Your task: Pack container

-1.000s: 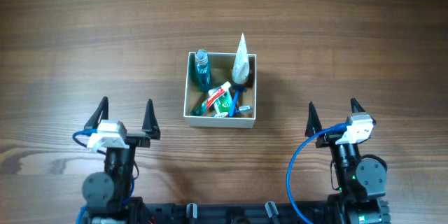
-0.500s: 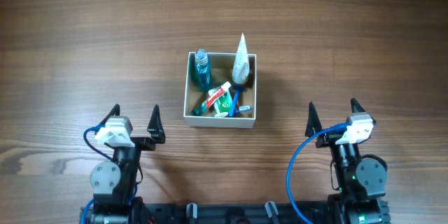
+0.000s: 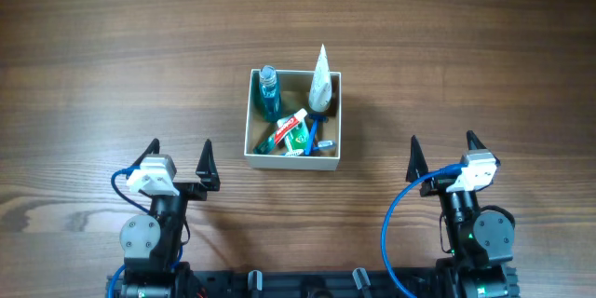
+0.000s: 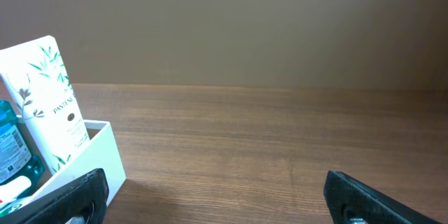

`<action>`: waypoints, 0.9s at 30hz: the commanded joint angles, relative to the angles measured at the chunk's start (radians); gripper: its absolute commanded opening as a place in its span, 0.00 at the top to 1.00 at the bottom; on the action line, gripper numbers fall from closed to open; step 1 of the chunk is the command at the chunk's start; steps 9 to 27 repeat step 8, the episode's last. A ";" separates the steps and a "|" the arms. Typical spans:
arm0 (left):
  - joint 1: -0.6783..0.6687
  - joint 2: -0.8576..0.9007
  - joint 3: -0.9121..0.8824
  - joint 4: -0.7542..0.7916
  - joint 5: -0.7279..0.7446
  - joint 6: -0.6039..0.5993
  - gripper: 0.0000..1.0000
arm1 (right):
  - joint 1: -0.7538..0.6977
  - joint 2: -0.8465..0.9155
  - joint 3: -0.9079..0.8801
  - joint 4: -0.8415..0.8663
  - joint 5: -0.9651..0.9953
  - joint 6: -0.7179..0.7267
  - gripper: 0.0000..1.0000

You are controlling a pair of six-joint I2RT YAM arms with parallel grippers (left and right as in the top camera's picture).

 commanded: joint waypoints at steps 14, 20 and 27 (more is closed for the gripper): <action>0.008 -0.009 -0.007 0.000 0.027 -0.010 0.00 | -0.005 -0.009 0.000 0.003 -0.009 -0.010 0.00; 0.008 -0.009 -0.007 0.000 0.027 -0.010 0.00 | -0.005 -0.009 0.000 0.003 -0.009 -0.010 0.00; 0.008 -0.009 -0.007 0.000 0.027 -0.010 0.00 | -0.005 -0.009 0.000 0.003 -0.009 -0.010 0.00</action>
